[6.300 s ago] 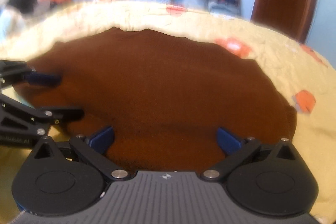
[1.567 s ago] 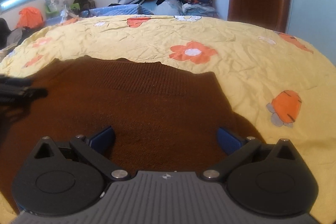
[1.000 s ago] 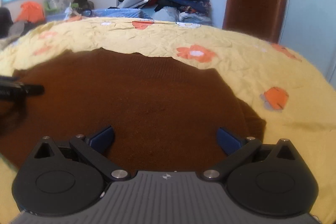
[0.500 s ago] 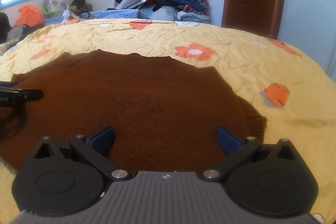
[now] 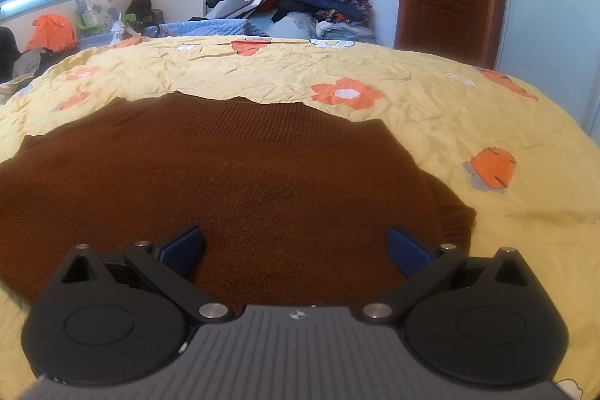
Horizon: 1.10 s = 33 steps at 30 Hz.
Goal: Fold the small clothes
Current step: 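Grasp the sweater with the left tool while the right tool grasps beside it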
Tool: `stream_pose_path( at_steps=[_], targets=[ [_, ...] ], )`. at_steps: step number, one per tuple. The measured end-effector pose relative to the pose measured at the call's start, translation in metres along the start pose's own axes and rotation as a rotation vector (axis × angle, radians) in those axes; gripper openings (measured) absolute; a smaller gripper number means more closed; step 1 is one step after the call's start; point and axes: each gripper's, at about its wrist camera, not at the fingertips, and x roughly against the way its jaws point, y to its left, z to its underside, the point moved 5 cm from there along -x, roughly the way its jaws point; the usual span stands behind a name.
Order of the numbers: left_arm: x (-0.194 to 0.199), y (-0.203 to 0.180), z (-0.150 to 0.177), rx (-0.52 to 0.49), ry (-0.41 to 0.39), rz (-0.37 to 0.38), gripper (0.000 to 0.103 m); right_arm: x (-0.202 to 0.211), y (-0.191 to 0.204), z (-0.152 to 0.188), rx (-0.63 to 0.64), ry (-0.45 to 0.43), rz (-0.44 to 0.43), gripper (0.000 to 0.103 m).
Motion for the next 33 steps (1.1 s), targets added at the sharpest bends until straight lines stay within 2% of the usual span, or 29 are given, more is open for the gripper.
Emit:
stream_pose_path(
  at_steps=[1, 3, 6, 7, 8, 9, 12, 15, 18, 19, 20, 23, 24, 25, 26, 28, 30, 33],
  targets=[
    [-0.008, -0.003, -0.001, 0.006, 0.029, 0.000, 0.077, 0.000, 0.000, 0.000, 0.000, 0.000, 0.000, 0.103],
    [-0.021, -0.004, -0.003, 0.008, 0.069, -0.039, 0.058, 0.001, 0.000, 0.000, -0.004, -0.002, -0.002, 0.103],
    [-0.029, -0.006, -0.005, 0.039, 0.107, -0.031, 0.057, 0.002, 0.000, 0.000, -0.009, -0.005, -0.004, 0.103],
    [-0.029, -0.005, -0.006, 0.042, 0.115, -0.035, 0.050, 0.003, 0.000, 0.000, -0.010, -0.006, -0.005, 0.103],
    [-0.030, -0.006, -0.006, 0.022, 0.119, -0.055, 0.035, 0.003, 0.000, 0.000, -0.012, -0.008, -0.006, 0.103],
    [-0.031, -0.007, -0.006, -0.024, 0.128, -0.101, 0.014, 0.004, 0.001, 0.001, -0.015, -0.009, -0.007, 0.103],
    [-0.028, -0.018, -0.011, -0.150, 0.138, -0.164, 0.011, 0.004, 0.000, 0.001, -0.021, -0.010, -0.012, 0.103],
    [-0.022, -0.058, -0.015, -0.384, 0.099, -0.214, 0.011, 0.004, 0.000, 0.001, -0.026, -0.012, -0.015, 0.103],
    [-0.023, -0.124, -0.009, -0.665, 0.025, -0.194, 0.011, 0.006, -0.002, -0.001, -0.046, -0.009, -0.031, 0.103],
    [-0.028, -0.148, -0.001, -0.746, 0.015, -0.168, 0.010, 0.009, -0.008, -0.006, -0.101, 0.010, -0.062, 0.103],
    [-0.034, -0.169, 0.011, -0.820, 0.016, -0.133, 0.010, 0.013, -0.017, -0.016, -0.213, 0.031, -0.131, 0.103],
    [-0.066, -0.216, 0.077, -1.061, 0.066, -0.040, 0.011, 0.020, -0.055, -0.049, -0.652, 0.042, -0.521, 0.103],
    [-0.079, -0.222, 0.106, -1.148, 0.090, -0.021, 0.011, 0.015, -0.062, -0.059, -0.725, 0.060, -0.625, 0.103],
    [-0.091, -0.223, 0.128, -1.200, 0.125, -0.015, 0.011, 0.007, -0.065, -0.066, -0.749, 0.097, -0.685, 0.103],
    [-0.101, -0.220, 0.146, -1.231, 0.162, -0.012, 0.011, -0.005, -0.067, -0.070, -0.744, 0.149, -0.708, 0.103],
    [-0.115, -0.212, 0.168, -1.269, 0.198, -0.032, 0.011, -0.032, -0.069, -0.066, -0.729, 0.266, -0.661, 0.103],
    [-0.116, -0.211, 0.175, -1.300, 0.177, -0.042, 0.011, -0.054, -0.069, -0.056, -0.744, 0.368, -0.642, 0.103],
    [-0.116, -0.215, 0.172, -1.310, 0.174, -0.040, 0.011, -0.060, -0.068, -0.061, -0.730, 0.367, -0.695, 0.103]
  ],
)
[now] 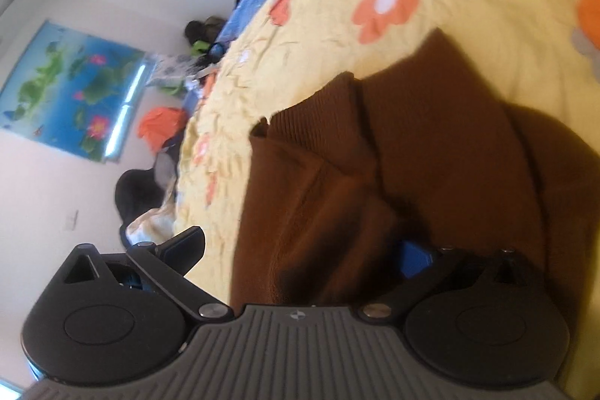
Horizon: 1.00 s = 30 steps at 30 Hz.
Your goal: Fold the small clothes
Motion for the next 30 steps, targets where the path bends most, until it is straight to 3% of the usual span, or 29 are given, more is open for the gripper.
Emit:
stream_pose_path(
  at_steps=[2, 5, 7, 9, 12, 17, 20, 22, 23, 25, 26, 27, 28, 29, 30],
  targets=[
    [0.000, 0.002, -0.002, -0.004, -0.004, -0.006, 0.011, -0.003, 0.002, -0.009, 0.007, -0.005, 0.008, 0.100],
    [0.002, -0.004, -0.002, -0.051, -0.016, -0.029, 0.011, -0.015, -0.003, -0.023, 0.004, 0.017, 0.059, 0.087],
    [-0.003, -0.009, 0.000, -0.098, -0.018, -0.048, 0.011, -0.021, -0.005, -0.027, 0.045, 0.048, 0.106, 0.067],
    [-0.001, -0.015, 0.001, -0.116, -0.009, -0.045, 0.011, -0.032, -0.001, -0.023, 0.131, 0.081, 0.166, 0.023],
    [0.001, -0.024, -0.011, -0.144, -0.025, -0.023, 0.011, -0.034, 0.006, -0.018, 0.250, 0.081, 0.210, 0.016],
    [0.004, -0.057, -0.032, -0.193, -0.100, 0.074, 0.011, 0.030, 0.022, -0.024, 0.340, -0.060, 0.172, 0.015],
    [-0.021, -0.078, -0.017, -0.173, -0.023, 0.144, 0.011, 0.059, -0.012, -0.025, 0.285, -0.093, 0.242, 0.015],
    [-0.020, -0.080, -0.015, -0.168, -0.069, 0.139, 0.013, 0.063, -0.043, -0.021, 0.229, -0.087, 0.317, 0.015],
    [-0.016, -0.076, -0.015, -0.150, -0.079, 0.162, 0.015, 0.065, -0.054, -0.018, 0.196, -0.100, 0.298, 0.014],
    [-0.003, -0.061, -0.016, -0.116, -0.099, 0.251, 0.036, 0.071, -0.062, -0.016, 0.119, -0.141, 0.230, 0.017],
    [0.004, -0.051, -0.015, -0.104, -0.105, 0.280, 0.045, 0.073, -0.063, -0.016, 0.100, -0.157, 0.216, 0.029],
    [0.013, -0.039, -0.013, -0.091, -0.113, 0.294, 0.072, 0.074, -0.061, -0.017, 0.091, -0.164, 0.211, 0.051],
    [0.022, -0.024, -0.011, -0.072, -0.130, 0.286, 0.093, 0.077, -0.059, -0.019, 0.093, -0.180, 0.212, 0.062],
    [0.032, -0.010, -0.008, -0.049, -0.151, 0.274, 0.097, 0.081, -0.056, -0.021, 0.102, -0.216, 0.210, 0.079],
    [0.042, 0.005, -0.003, -0.020, -0.165, 0.273, 0.098, 0.088, -0.053, -0.024, 0.107, -0.258, 0.211, 0.083]
  ],
)
